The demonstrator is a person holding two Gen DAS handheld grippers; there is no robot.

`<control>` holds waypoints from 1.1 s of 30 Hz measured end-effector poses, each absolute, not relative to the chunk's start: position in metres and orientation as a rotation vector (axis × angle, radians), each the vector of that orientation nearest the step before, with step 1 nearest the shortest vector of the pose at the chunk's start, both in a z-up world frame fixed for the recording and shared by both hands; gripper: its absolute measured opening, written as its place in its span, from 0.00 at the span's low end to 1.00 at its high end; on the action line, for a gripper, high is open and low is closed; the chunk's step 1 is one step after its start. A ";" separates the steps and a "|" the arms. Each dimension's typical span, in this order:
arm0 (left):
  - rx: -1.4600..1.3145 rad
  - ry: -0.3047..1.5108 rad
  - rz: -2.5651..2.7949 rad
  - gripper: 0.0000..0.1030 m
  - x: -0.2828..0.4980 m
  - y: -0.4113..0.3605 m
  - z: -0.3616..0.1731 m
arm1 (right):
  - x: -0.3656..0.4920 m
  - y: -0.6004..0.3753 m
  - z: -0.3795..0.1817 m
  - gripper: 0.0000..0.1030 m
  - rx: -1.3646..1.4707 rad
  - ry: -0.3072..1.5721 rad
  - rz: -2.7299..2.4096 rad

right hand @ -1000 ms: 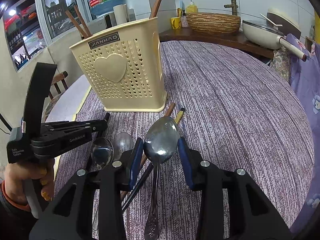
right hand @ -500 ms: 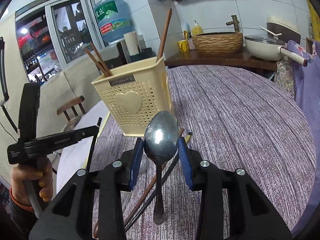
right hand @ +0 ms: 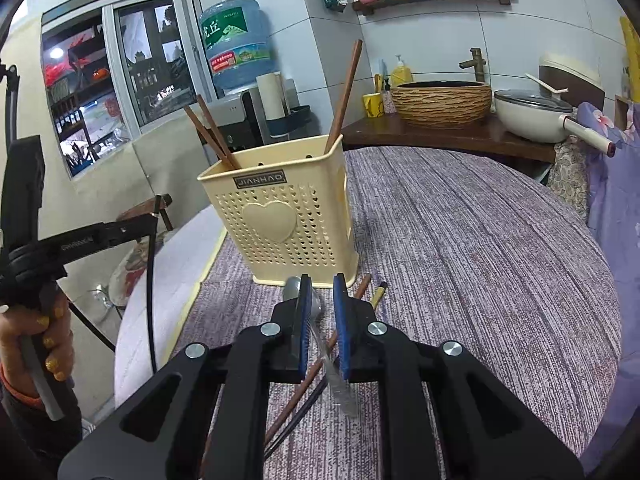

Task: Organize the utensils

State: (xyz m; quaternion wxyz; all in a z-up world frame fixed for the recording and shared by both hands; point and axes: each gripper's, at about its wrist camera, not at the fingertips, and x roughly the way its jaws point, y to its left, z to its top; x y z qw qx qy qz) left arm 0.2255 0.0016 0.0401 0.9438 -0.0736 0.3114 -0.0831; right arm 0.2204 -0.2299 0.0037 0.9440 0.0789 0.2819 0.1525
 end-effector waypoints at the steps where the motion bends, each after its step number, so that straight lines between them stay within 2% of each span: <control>1: -0.152 0.637 -0.168 0.08 0.226 0.003 0.039 | 0.223 -0.229 0.002 0.13 0.158 0.583 0.314; 2: -0.153 0.638 -0.167 0.08 0.226 0.003 0.039 | 0.227 -0.228 0.000 0.14 0.157 0.600 0.325; 4: -0.158 0.638 -0.169 0.08 0.225 0.004 0.039 | 0.232 -0.224 -0.004 0.25 0.153 0.612 0.324; 5: -0.158 0.636 -0.171 0.08 0.225 0.004 0.040 | 0.236 -0.222 -0.007 0.41 0.144 0.613 0.324; 6: -0.157 0.632 -0.172 0.08 0.224 0.004 0.041 | 0.240 -0.221 -0.009 0.49 0.136 0.618 0.329; 17: -0.154 0.582 -0.172 0.08 0.217 0.007 0.058 | 0.289 -0.172 -0.040 0.49 -0.079 0.783 0.515; 33: -0.163 0.540 -0.176 0.08 0.210 0.013 0.067 | 0.271 -0.172 -0.055 0.49 -0.030 0.847 0.376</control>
